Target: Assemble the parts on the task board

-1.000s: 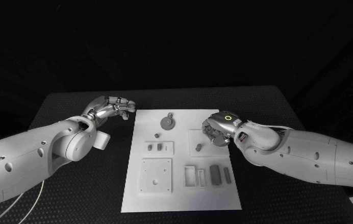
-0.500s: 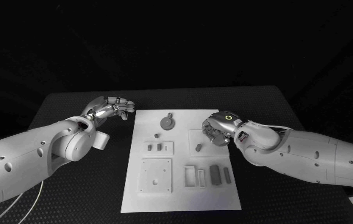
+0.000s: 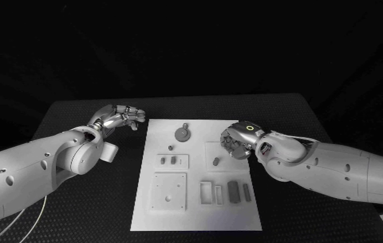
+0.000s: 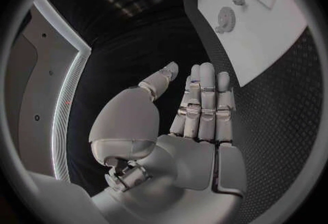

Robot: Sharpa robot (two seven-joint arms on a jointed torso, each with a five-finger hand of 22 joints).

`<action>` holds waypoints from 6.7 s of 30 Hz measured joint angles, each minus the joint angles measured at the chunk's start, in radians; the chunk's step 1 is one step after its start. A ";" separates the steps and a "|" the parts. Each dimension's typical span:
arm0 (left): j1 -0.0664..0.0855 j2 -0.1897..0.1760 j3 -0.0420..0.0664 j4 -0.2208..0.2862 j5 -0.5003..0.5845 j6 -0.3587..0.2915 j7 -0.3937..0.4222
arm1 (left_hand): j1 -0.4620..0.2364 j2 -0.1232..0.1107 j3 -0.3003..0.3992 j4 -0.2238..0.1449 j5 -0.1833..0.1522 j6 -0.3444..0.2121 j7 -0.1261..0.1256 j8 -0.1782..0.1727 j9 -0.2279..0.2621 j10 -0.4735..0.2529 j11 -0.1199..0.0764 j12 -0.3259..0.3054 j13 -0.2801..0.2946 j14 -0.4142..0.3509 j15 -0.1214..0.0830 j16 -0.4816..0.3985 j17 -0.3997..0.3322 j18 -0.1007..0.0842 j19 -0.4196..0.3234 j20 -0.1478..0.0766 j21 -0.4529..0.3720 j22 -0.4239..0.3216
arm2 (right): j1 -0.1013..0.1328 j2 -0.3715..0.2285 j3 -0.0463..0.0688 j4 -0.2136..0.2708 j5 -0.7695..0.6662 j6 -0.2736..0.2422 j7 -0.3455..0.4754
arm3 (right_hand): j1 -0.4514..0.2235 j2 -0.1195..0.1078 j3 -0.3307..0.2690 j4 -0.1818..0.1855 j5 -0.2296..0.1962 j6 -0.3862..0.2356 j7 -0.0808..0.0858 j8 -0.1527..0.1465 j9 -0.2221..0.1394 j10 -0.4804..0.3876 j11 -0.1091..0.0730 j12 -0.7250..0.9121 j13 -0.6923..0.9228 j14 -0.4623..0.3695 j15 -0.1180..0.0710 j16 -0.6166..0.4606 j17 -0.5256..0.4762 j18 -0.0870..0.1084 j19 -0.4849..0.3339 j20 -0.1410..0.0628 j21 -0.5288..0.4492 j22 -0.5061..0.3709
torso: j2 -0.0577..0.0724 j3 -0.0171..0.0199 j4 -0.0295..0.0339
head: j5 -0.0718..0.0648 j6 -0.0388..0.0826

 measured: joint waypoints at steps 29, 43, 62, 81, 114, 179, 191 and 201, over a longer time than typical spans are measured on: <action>-0.001 0.001 0.000 -0.010 0.000 0.000 -0.005 | -0.004 -0.004 -0.003 0.003 0.000 -0.007 0.007 0.000 -0.002 -0.004 0.004 0.000 0.000 0.000 0.000 0.000 0.002 -0.006 0.000 0.000 0.000 0.000 | 0.013 -0.011 0.028 0.015 0.080 0.065 0.040 | -0.014 0.005 -0.007 -0.012 0.027 0.000 0.000 -0.003 0.004 0.007 0.000 -0.018 0.012 0.002 0.002 -0.010 0.015 0.000 0.000 0.001 0.004 0.004 | 0.000 -0.0004 -0.0011 | -0.001 -0.006; -0.001 0.000 0.000 -0.014 0.000 0.000 -0.006 | -0.004 -0.004 -0.003 0.003 0.000 -0.007 0.007 0.000 -0.003 -0.004 0.003 0.000 0.000 0.000 0.000 0.000 0.002 -0.006 0.000 0.000 0.000 0.000 | 0.041 -0.047 0.039 0.052 0.133 0.107 0.054 | -0.022 0.014 -0.017 -0.022 0.052 -0.001 0.000 -0.005 0.004 0.007 0.000 -0.029 0.021 0.005 -0.002 -0.020 0.025 0.001 -0.001 0.001 0.004 0.007 | 0.000 0.0000 -0.0010 | 0.004 -0.009; -0.001 0.001 0.000 -0.022 0.000 0.000 -0.007 | -0.004 -0.004 -0.003 0.003 0.000 -0.013 0.008 0.000 -0.003 -0.007 0.000 0.000 0.000 0.000 0.000 -0.004 0.002 -0.006 0.000 0.000 -0.004 0.000 | 0.059 -0.045 0.054 0.067 0.294 0.115 0.090 | -0.029 0.021 -0.028 -0.033 0.079 -0.001 0.000 -0.008 0.007 0.007 0.000 -0.042 0.031 0.007 0.000 -0.029 0.036 0.002 -0.002 0.002 0.004 0.008 | 0.000 0.0000 -0.0011 | 0.008 -0.007; 0.000 0.022 0.000 -0.034 0.000 -0.002 -0.008 | -0.004 -0.004 -0.003 0.003 0.000 -0.013 0.008 0.000 -0.004 -0.011 0.004 0.000 0.000 0.000 0.000 -0.004 0.003 -0.006 0.000 0.000 -0.004 0.000 | 0.059 0.103 0.064 0.102 0.315 0.104 0.121 | -0.037 0.029 -0.040 -0.040 0.097 -0.001 0.000 -0.012 0.010 0.010 0.004 -0.053 0.037 0.007 0.000 -0.035 0.042 0.005 -0.002 0.002 0.004 0.009 | -0.001 -0.0051 0.0030 | 0.070 -0.004; 0.000 0.047 0.000 -0.044 0.001 -0.009 -0.009 | -0.004 -0.004 -0.003 0.003 0.000 -0.013 0.008 0.000 -0.005 -0.011 0.004 0.000 0.000 0.000 0.000 -0.008 0.004 -0.006 0.000 0.000 -0.008 0.000 | -0.023 0.222 -0.005 0.087 0.116 0.075 0.134 | -0.037 0.029 -0.046 -0.040 0.097 -0.004 0.000 -0.015 0.010 0.010 0.004 -0.056 0.043 0.009 0.002 -0.040 0.048 0.000 -0.002 0.002 0.004 0.011 | 0.000 -0.0042 0.0023 | 0.163 -0.044; 0.000 0.046 0.000 -0.053 0.001 -0.008 -0.013 | -0.008 -0.008 -0.005 0.005 0.000 -0.020 0.009 0.000 -0.005 -0.015 0.007 0.000 0.000 0.000 0.000 -0.012 0.006 -0.006 0.000 0.000 -0.012 0.000 | -0.052 0.248 -0.017 0.055 0.057 0.085 0.134 | -0.037 0.029 -0.046 -0.040 0.101 -0.004 0.001 -0.017 0.014 0.014 0.000 -0.060 0.049 0.014 0.001 -0.044 0.053 0.001 -0.002 0.003 0.004 0.011 | 0.000 -0.0048 0.0025 | 0.155 -0.065; 0.000 0.046 0.000 -0.056 0.001 -0.007 -0.014 | -0.008 -0.008 -0.005 0.005 0.000 -0.020 0.009 0.000 -0.006 -0.015 0.007 0.000 0.000 0.000 0.000 -0.012 0.007 -0.006 0.000 0.000 -0.012 0.000 | -0.054 0.245 -0.021 0.055 0.057 0.094 0.134 | -0.037 0.029 -0.051 -0.040 0.104 -0.004 0.001 -0.020 0.014 0.014 0.000 -0.064 0.050 0.014 0.001 -0.048 0.054 -0.001 -0.004 0.004 0.004 0.010 | 0.000 -0.0051 0.0029 | 0.155 -0.068; 0.000 0.044 0.000 -0.058 0.001 -0.007 -0.015 | -0.008 -0.008 -0.005 0.005 0.000 -0.020 0.009 0.000 -0.006 -0.015 0.007 0.000 -0.001 0.000 0.000 -0.012 0.008 -0.006 0.000 0.000 -0.012 0.001 | -0.054 0.243 -0.021 0.056 0.058 0.095 0.134 | -0.037 0.029 -0.051 -0.040 0.104 -0.004 0.000 -0.020 0.014 0.014 0.000 -0.064 0.050 0.014 0.001 -0.048 0.054 -0.001 -0.004 0.004 0.004 0.010 | 0.000 -0.0053 0.0030 | 0.153 -0.069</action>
